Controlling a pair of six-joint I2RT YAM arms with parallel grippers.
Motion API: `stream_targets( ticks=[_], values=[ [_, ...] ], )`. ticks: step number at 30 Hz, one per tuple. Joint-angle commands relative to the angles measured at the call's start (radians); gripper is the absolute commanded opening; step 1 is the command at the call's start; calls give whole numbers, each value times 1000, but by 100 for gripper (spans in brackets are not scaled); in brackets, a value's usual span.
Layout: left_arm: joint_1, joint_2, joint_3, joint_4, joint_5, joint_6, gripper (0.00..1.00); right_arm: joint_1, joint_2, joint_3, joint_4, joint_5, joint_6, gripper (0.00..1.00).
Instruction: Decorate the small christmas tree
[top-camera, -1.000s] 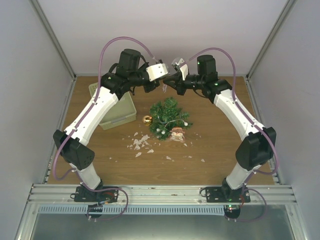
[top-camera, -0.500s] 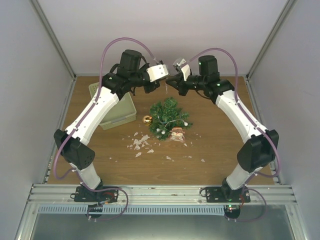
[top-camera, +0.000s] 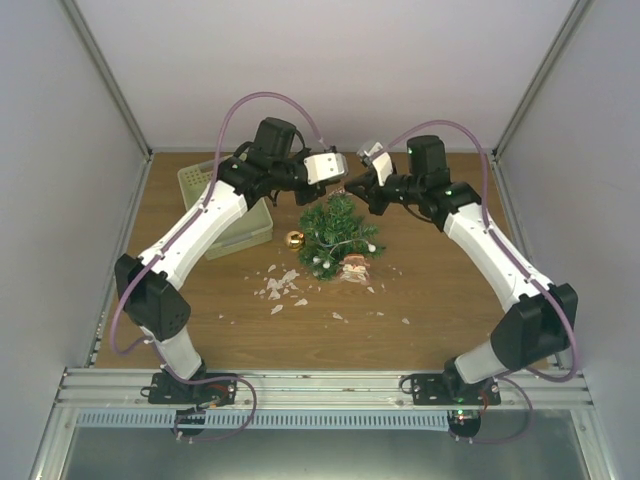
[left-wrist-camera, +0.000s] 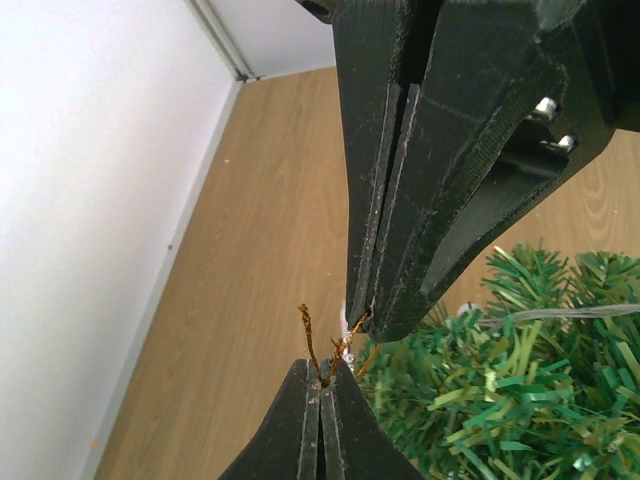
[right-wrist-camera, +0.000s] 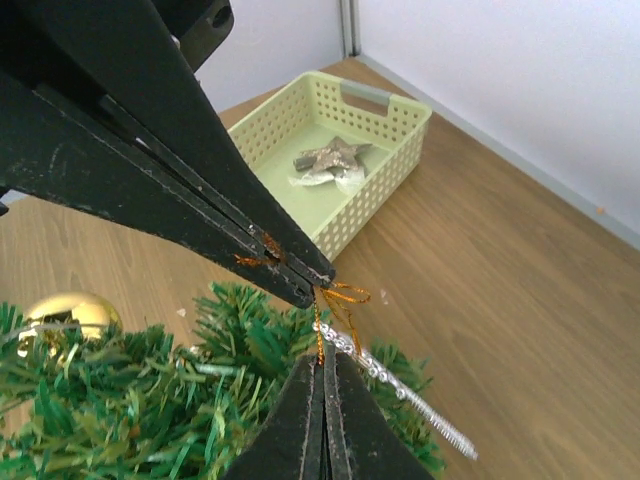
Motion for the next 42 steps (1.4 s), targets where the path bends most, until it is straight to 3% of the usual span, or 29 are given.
stream_targets(
  ticks=[1,25,42],
  values=[
    [19,-49,-43,30,-49,19,0,-27,-67,-61,-8,31,1,1],
    [18,-104,-106,-3,-11,13,0,-33,-159,-143,-50,15,14,1],
    [4,-129,-121,-57,13,31,0,41,-113,-133,-99,-32,29,1]
  ],
)
